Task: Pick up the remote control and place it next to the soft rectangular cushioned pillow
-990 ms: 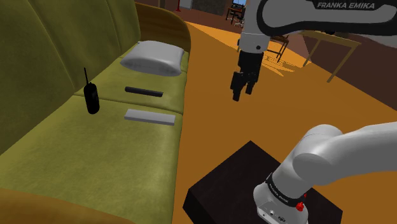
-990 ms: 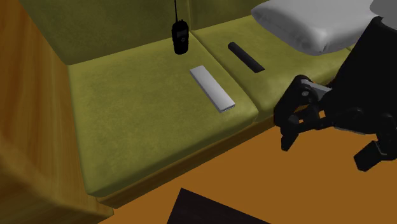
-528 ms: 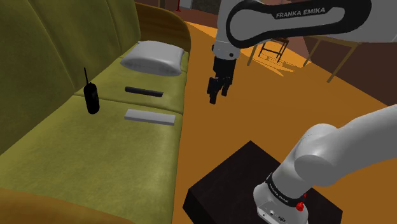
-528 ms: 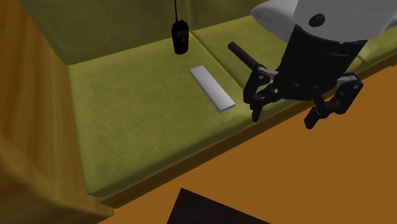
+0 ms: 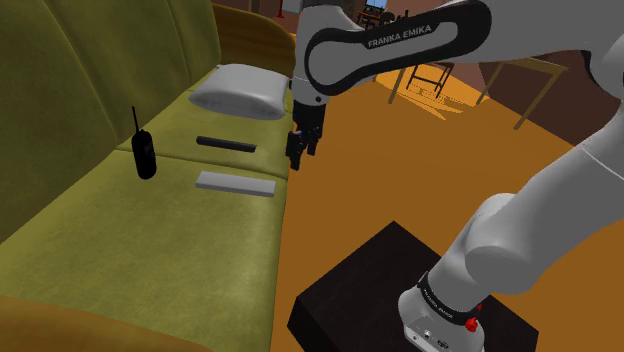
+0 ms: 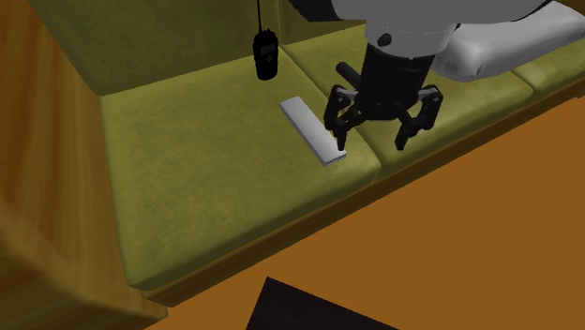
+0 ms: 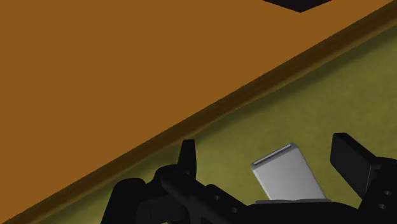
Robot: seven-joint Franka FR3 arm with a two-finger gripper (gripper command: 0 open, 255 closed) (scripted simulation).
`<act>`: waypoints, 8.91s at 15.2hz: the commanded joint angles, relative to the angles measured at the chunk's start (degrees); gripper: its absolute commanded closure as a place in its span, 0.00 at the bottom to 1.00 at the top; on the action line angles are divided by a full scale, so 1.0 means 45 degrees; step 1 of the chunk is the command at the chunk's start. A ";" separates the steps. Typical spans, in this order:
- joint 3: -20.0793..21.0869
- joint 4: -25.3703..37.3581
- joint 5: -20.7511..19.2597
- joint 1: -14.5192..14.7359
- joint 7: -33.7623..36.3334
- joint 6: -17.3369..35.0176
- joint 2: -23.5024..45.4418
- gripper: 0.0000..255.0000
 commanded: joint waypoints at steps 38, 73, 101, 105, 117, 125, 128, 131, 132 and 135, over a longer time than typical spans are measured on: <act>0.0989 0.4029 -0.1450 0.1264 -0.0782 0.3392 0.6478 1.00; 0.1167 0.7500 -0.0833 0.1145 -0.1179 -0.1915 0.4581 1.00; -0.0869 1.5577 -0.0941 -0.2073 -0.6661 -0.5202 0.9346 1.00; -0.0865 1.4492 -0.0925 -0.2115 -0.6654 -0.4362 0.9102 1.00; -0.0874 1.2117 -0.0920 -0.2183 -0.6631 -0.2187 0.8902 1.00; -0.0888 1.1008 -0.0942 -0.2201 -0.6610 -0.0910 0.9071 1.00; -0.0895 1.0666 -0.0955 -0.2204 -0.6601 -0.0457 0.9183 1.00; -0.0903 1.0360 -0.0969 -0.2205 -0.6591 -0.0015 0.9319 1.00; -0.0906 1.0266 -0.0975 -0.2205 -0.6587 0.0129 0.9370 1.00; -0.0915 1.0005 -0.0992 -0.2204 -0.6576 0.0555 0.9536 1.00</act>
